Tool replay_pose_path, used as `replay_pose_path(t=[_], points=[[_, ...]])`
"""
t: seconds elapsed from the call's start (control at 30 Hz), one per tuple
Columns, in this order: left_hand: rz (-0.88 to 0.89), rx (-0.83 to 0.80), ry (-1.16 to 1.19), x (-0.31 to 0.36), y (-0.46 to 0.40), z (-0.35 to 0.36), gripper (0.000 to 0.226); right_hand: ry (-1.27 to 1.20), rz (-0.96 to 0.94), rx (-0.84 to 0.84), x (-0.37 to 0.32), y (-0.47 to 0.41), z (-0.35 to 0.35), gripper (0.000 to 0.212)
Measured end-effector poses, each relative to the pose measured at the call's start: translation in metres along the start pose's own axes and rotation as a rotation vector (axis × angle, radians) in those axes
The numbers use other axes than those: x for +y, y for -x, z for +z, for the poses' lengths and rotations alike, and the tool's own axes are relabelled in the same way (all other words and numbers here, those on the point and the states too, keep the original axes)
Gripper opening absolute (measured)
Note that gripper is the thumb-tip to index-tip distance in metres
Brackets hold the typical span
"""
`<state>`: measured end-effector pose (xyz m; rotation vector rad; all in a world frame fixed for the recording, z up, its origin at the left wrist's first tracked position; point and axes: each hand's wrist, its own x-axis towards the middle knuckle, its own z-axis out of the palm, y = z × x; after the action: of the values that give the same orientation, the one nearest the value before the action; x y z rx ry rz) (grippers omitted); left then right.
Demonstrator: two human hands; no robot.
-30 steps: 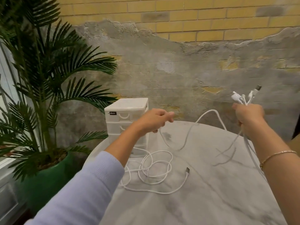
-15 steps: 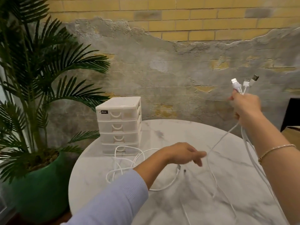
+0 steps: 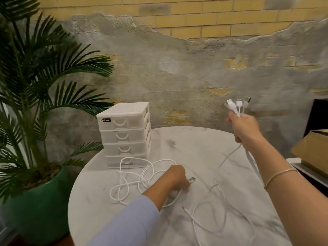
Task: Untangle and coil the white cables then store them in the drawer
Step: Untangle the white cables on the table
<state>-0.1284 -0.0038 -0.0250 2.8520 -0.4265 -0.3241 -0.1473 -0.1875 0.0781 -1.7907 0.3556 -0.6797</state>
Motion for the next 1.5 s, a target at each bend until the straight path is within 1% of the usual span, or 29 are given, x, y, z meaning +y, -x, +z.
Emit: replay_pose_path(t=[0.03, 0.07, 0.1, 0.17, 0.2, 0.23, 0.3, 0.4, 0.47, 0.6, 0.7, 0.8, 0.87, 0.93, 0.97, 1.03, 1.07, 1.13, 1.2, 1.27, 1.3, 1.37, 1.43, 1.5], points=[[-0.018, 0.011, 0.055, 0.000, -0.001, -0.001, 0.023, 0.007, 0.005, -0.025, 0.003, 0.003, 0.004, 0.031], [-0.036, 0.019, 0.166, -0.001, -0.004, -0.002, 0.021, 0.018, 0.007, -0.055, 0.006, 0.007, 0.009, 0.032], [-0.054, 0.030, 0.361, -0.002, -0.007, -0.002, 0.020, 0.034, 0.005, -0.086, 0.011, 0.011, 0.013, 0.033], [-0.064, 0.059, 0.855, 0.003, -0.009, -0.005, 0.019, 0.089, -0.005, -0.140, 0.021, 0.019, 0.025, 0.035], [-0.062, 0.085, 1.061, 0.007, -0.008, -0.008, 0.022, 0.122, -0.012, -0.162, 0.027, 0.024, 0.031, 0.036], [-0.058, 0.114, 1.205, 0.010, -0.008, -0.010, 0.024, 0.151, -0.022, -0.183, 0.033, 0.029, 0.038, 0.037], [-0.062, 0.134, 1.380, 0.015, -0.011, -0.012, 0.023, 0.192, -0.049, -0.234, 0.046, 0.038, 0.052, 0.037], [-0.055, 0.120, 1.544, 0.016, -0.016, -0.009, 0.020, 0.226, -0.055, -0.311, 0.067, 0.049, 0.074, 0.033], [-0.035, 0.107, 1.648, 0.014, -0.017, -0.004, 0.023, 0.215, -0.031, -0.339, 0.079, 0.055, 0.086, 0.031], [-0.010, 0.122, 1.755, 0.011, -0.017, 0.006, 0.028, 0.155, 0.050, -0.401, 0.088, 0.061, 0.099, 0.033], [-0.007, 0.137, 1.774, 0.008, -0.022, 0.012, 0.028, 0.154, 0.068, -0.449, 0.088, 0.060, 0.102, 0.027], [-0.030, 0.144, 1.750, 0.009, -0.030, 0.015, 0.026, 0.200, 0.021, -0.463, 0.087, 0.060, 0.104, 0.025], [-0.017, 0.123, 1.822, 0.008, -0.030, 0.015, 0.028, 0.227, -0.018, -0.462, 0.088, 0.061, 0.105, 0.025], [0.022, 0.054, 1.929, 0.007, -0.027, 0.013, 0.031, 0.263, -0.053, -0.470, 0.088, 0.064, 0.107, 0.030], [0.060, 0.014, 1.958, 0.006, -0.024, 0.013, 0.034, 0.321, -0.093, -0.475, 0.088, 0.066, 0.109, 0.033], [0.109, -0.029, 1.921, 0.003, -0.022, 0.014, 0.050, 0.389, -0.166, -0.459, 0.088, 0.069, 0.112, 0.035], [0.114, -0.022, 1.871, 0.003, -0.024, 0.015, 0.053, 0.383, -0.174, -0.458, 0.086, 0.071, 0.112, 0.036], [0.095, 0.015, 1.782, 0.002, -0.025, 0.016, 0.048, 0.411, -0.209, -0.482, 0.085, 0.073, 0.112, 0.036], [0.083, 0.045, 1.752, 0.001, -0.022, 0.013, 0.042, 0.459, -0.244, -0.523, 0.086, 0.072, 0.113, 0.038], [0.107, 0.079, 1.753, -0.002, -0.020, 0.010, 0.034, 0.440, -0.212, -0.569, 0.083, 0.074, 0.112, 0.040], [0.125, 0.094, 1.751, -0.004, -0.019, 0.008, 0.033, 0.431, -0.200, -0.590, 0.081, 0.075, 0.111, 0.040], [0.151, 0.113, 1.737, -0.006, -0.018, 0.005, 0.037, 0.364, -0.165, -0.628, 0.079, 0.075, 0.109, 0.037], [0.158, 0.138, 1.690, -0.006, -0.017, 0.004, 0.046, 0.241, -0.106, -0.674, 0.077, 0.076, 0.106, 0.033], [0.122, 0.182, 1.657, -0.004, -0.015, 0.001, 0.048, 0.162, -0.057, -0.722, 0.076, 0.075, 0.104, 0.027]])
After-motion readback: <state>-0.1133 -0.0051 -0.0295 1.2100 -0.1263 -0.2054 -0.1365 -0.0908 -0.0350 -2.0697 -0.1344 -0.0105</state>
